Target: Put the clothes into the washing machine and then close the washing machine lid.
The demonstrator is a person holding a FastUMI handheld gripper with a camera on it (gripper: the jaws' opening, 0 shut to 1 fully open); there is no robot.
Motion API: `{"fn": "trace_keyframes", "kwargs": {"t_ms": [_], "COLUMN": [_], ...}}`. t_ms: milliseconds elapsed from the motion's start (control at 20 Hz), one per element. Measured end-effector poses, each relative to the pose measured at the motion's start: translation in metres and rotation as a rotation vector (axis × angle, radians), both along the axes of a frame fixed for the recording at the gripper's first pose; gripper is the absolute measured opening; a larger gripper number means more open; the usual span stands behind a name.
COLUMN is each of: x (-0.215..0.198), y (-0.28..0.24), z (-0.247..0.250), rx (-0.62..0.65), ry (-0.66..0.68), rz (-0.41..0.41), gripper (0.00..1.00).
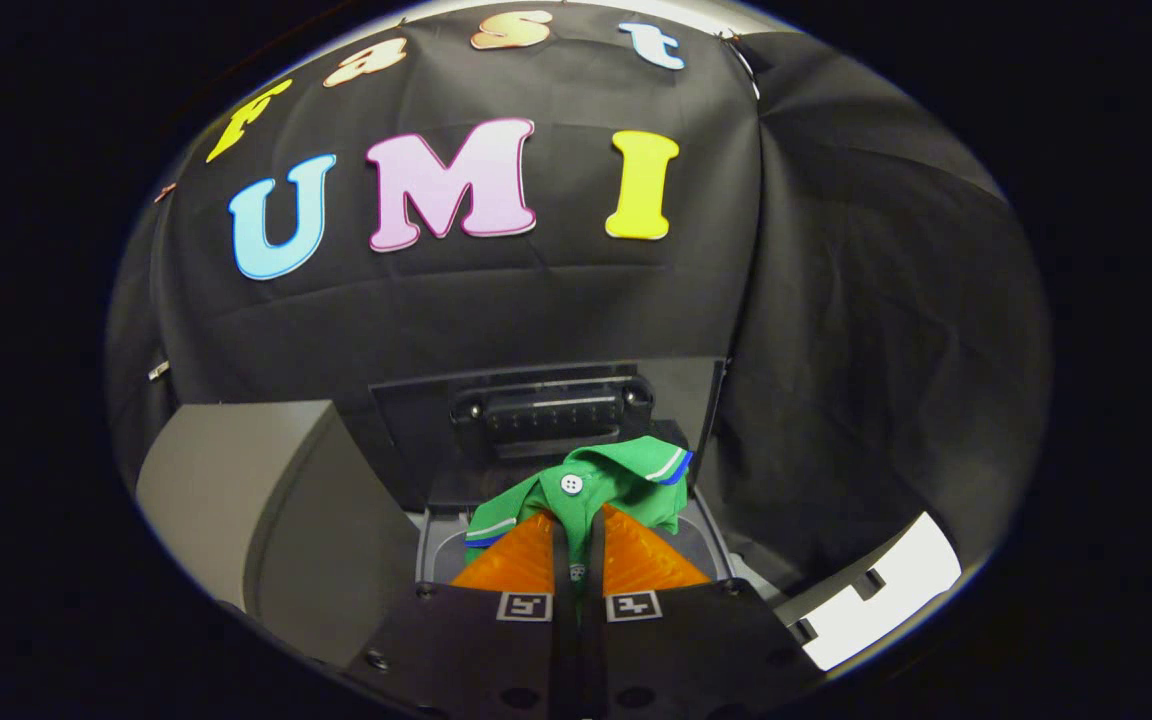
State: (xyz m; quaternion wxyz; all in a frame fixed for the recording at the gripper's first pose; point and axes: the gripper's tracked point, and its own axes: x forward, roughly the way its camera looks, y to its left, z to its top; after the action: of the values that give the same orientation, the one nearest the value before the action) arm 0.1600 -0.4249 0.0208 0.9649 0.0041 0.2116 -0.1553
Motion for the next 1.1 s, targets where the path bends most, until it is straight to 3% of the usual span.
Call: {"fn": "trace_keyframes", "kwargs": {"t_ms": [450, 1100], "x": [0.048, 0.07], "y": [-0.012, -0.021], "z": [-0.111, -0.233], "rx": [0.027, 0.042], "ry": [0.189, 0.419], "rz": [0.049, 0.087], "gripper": [0.05, 0.05]}}
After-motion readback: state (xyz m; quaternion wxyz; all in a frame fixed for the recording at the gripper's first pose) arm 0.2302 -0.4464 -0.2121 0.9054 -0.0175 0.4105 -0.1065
